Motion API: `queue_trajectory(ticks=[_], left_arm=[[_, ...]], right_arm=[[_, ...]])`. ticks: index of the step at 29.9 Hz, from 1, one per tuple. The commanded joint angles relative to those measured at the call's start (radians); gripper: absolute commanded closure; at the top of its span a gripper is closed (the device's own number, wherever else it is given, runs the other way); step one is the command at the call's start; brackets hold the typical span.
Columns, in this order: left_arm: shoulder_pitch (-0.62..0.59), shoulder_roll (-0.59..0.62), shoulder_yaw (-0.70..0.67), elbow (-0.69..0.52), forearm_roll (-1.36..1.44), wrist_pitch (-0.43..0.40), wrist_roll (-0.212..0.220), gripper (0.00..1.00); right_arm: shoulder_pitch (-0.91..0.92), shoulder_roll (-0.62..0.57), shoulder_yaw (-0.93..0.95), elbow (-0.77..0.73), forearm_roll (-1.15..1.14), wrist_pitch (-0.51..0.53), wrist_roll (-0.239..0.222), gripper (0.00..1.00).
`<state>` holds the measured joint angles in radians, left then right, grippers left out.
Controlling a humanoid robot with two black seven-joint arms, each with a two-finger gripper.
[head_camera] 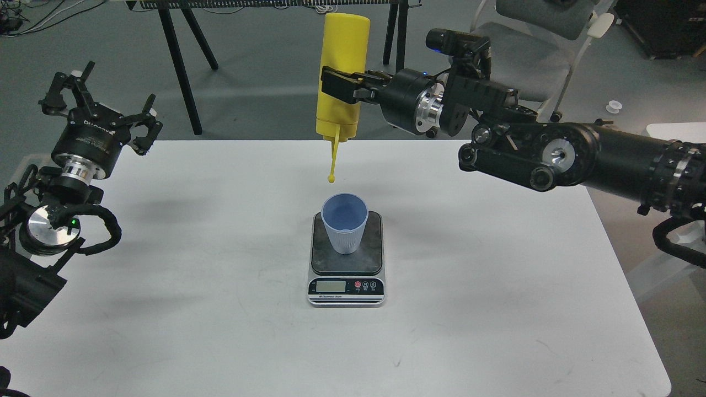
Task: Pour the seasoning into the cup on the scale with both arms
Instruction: 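Squeeze yellow sauce from the bottle into the blue cup, then turn the bottle upright and lower it back toward its spot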
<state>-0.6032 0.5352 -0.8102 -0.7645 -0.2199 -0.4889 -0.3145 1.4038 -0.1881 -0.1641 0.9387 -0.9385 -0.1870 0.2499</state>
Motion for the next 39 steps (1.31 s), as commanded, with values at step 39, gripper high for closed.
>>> queue_trajectory(ticks=[39], left_arm=[[0.022,0.035,-0.001,-0.002,0.002,0.000,0.008,0.00]], right_arm=[[-0.184,-0.434,0.300,0.304,0.320,0.184,-0.014,0.55]])
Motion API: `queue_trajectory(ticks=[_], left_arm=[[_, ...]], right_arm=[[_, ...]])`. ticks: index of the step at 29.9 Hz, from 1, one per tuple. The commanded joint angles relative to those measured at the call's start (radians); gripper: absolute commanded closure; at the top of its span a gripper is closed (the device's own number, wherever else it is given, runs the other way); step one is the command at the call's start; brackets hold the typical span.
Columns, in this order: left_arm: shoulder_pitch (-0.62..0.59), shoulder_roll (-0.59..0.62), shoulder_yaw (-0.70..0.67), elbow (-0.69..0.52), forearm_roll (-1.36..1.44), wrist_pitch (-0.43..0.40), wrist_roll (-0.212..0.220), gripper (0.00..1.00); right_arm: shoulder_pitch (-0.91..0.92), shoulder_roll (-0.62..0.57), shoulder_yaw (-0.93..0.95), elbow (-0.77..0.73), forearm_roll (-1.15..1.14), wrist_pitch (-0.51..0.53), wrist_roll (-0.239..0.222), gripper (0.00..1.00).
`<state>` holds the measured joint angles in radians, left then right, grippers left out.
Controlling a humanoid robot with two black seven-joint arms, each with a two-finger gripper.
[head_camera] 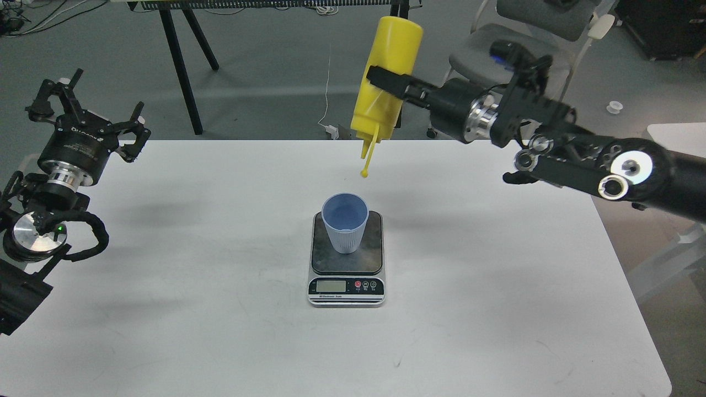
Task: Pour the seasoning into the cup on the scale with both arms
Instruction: 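Turn the bottle upright and lower it back toward its spot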
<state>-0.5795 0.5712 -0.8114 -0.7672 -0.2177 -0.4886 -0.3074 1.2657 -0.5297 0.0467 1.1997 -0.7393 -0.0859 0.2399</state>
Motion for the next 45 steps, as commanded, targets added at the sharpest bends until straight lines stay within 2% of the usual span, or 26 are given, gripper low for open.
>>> queue_trajectory(ticks=[1,9,14,17,19,22,29,35,45], left_arm=[[-0.002,-0.002,0.000,0.000,0.000,0.000,-0.001,0.00],[0.003,-0.019,0.000,-0.003,-0.002,0.000,-0.004,0.00],[0.001,-0.030,0.008,-0.007,0.000,0.000,-0.006,0.00],[0.003,-0.027,0.012,-0.007,0.001,0.000,-0.006,0.00],[0.003,-0.025,0.012,-0.007,0.001,0.000,-0.004,0.00],[0.003,-0.025,0.012,-0.007,0.003,0.000,-0.004,0.00],[0.009,-0.024,0.014,-0.009,0.006,0.000,-0.004,0.00],[0.018,-0.027,0.020,-0.009,0.006,0.000,-0.004,0.00],[0.018,-0.027,0.032,-0.011,0.009,0.000,-0.004,0.00]], right_arm=[[-0.070,-0.123,0.126,0.050,0.182,0.116,-0.005,0.55],[-0.319,-0.230,0.355,0.055,0.639,0.242,-0.005,0.55],[-0.486,-0.234,0.415,-0.012,1.018,0.460,-0.011,0.55],[-0.571,-0.222,0.427,-0.063,1.089,0.575,0.002,0.55],[-0.638,-0.204,0.455,-0.077,1.112,0.575,0.012,0.55],[-0.735,-0.158,0.496,-0.088,1.126,0.575,-0.002,0.55],[-0.845,-0.098,0.502,-0.111,1.245,0.575,-0.014,0.55],[-0.867,0.017,0.506,-0.216,1.261,0.575,-0.016,0.55],[-0.950,0.059,0.498,-0.246,1.253,0.575,-0.019,0.52]])
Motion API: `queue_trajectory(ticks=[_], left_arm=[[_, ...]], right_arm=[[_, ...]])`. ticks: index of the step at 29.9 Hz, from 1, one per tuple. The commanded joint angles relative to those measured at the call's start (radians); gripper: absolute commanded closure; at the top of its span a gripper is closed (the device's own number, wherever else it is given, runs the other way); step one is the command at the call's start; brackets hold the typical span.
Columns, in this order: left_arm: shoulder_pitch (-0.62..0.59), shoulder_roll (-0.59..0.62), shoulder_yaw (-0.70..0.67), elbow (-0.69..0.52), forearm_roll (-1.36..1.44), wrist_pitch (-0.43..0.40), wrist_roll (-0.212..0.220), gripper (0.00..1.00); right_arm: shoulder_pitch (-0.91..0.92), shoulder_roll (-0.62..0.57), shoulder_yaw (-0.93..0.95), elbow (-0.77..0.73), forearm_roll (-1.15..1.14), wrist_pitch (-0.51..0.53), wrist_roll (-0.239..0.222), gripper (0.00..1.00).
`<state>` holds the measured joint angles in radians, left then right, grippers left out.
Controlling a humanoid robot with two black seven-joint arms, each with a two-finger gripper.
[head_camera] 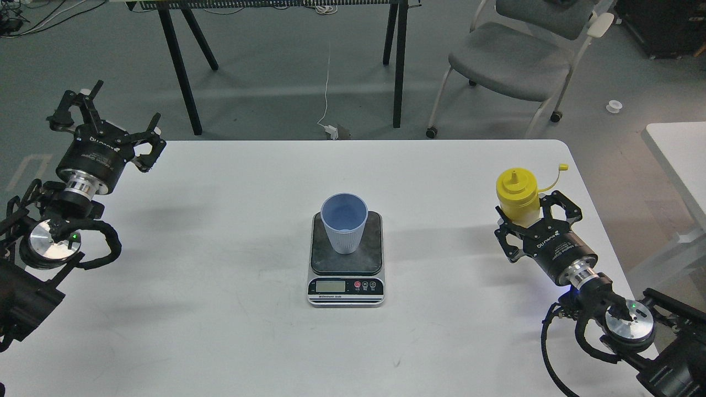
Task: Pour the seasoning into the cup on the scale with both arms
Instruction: 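Turn the bottle upright and lower it back toward its spot, then set the yellow bottle down on the table and release it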
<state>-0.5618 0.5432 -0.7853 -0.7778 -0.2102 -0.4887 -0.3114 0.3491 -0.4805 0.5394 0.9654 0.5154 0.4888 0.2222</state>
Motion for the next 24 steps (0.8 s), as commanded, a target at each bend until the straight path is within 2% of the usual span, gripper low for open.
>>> queue_trajectory(ticks=[1,9,18,24], left_arm=[[0.000,0.001,0.008,0.000,0.005,0.000,0.000,0.00],[0.000,-0.005,0.009,-0.001,0.025,0.000,-0.002,0.00],[0.000,-0.005,0.009,-0.001,0.026,0.002,-0.002,0.00],[0.000,-0.005,0.009,-0.001,0.025,0.002,-0.002,0.00]], right_arm=[[-0.039,0.010,0.005,-0.013,-0.002,0.000,-0.001,0.52],[-0.062,0.010,0.004,-0.033,-0.003,0.000,0.000,0.46],[-0.071,0.011,0.011,-0.033,-0.003,0.000,0.002,0.25],[-0.085,0.011,0.014,-0.033,-0.002,0.000,0.008,0.16]])
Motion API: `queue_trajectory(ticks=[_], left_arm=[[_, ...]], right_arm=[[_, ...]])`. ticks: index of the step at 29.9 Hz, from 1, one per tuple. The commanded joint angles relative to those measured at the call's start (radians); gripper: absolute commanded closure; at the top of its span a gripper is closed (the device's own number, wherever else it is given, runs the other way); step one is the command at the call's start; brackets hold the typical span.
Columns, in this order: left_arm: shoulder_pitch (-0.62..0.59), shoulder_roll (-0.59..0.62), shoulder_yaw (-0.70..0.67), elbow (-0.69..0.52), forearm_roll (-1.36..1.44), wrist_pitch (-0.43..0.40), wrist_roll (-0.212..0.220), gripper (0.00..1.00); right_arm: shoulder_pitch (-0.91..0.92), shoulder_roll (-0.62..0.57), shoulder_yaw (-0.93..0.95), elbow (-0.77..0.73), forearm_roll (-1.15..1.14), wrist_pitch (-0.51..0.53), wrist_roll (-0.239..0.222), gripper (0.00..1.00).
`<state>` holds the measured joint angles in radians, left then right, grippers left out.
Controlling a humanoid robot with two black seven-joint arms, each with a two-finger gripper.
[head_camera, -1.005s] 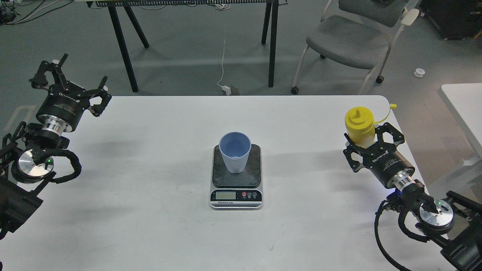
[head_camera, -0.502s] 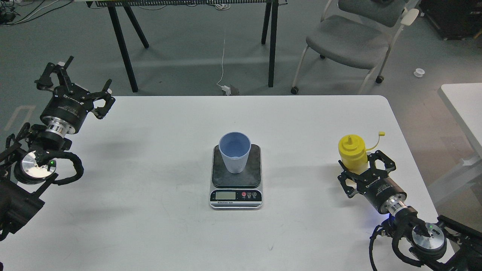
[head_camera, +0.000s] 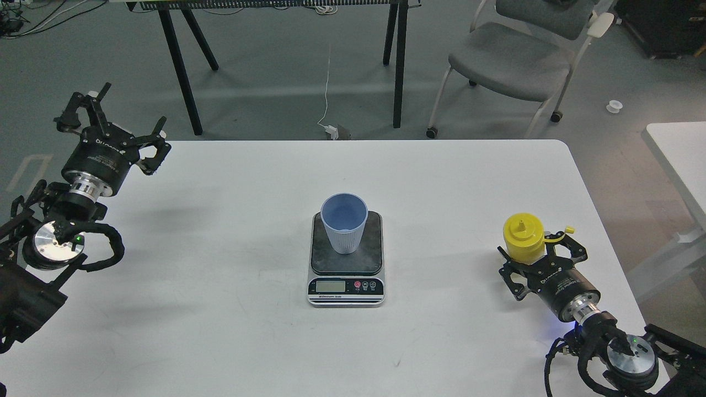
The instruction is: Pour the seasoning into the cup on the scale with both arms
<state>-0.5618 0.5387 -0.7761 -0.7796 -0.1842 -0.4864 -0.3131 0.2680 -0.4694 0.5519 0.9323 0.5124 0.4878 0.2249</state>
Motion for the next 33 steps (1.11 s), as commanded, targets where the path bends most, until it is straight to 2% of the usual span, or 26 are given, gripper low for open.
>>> queue_trajectory(ticks=[1,10,12,19,28,33], left_arm=[[0.000,0.001,0.000,0.000,0.000,0.000,0.000,0.00],[-0.001,-0.002,0.000,-0.006,0.000,0.005,0.000,0.00],[0.000,0.000,0.001,-0.015,0.000,0.009,0.000,0.00],[0.000,0.000,0.000,-0.017,0.000,0.009,0.000,0.00],[0.000,0.007,0.000,-0.027,0.000,0.008,0.000,0.00],[0.002,0.024,0.000,-0.038,-0.001,0.006,0.000,0.00]], right_arm=[[-0.006,-0.002,0.003,-0.001,0.002,0.001,0.007,0.15],[-0.050,-0.011,0.025,0.003,0.002,0.001,0.011,0.10],[-0.070,-0.014,0.037,0.005,0.002,0.001,0.011,0.03],[-0.141,-0.058,0.072,0.031,0.002,0.001,0.010,0.02],[-0.260,-0.196,0.108,0.212,0.002,0.001,0.017,0.02],[-0.300,-0.351,0.115,0.287,-0.002,0.001,0.019,0.02]])
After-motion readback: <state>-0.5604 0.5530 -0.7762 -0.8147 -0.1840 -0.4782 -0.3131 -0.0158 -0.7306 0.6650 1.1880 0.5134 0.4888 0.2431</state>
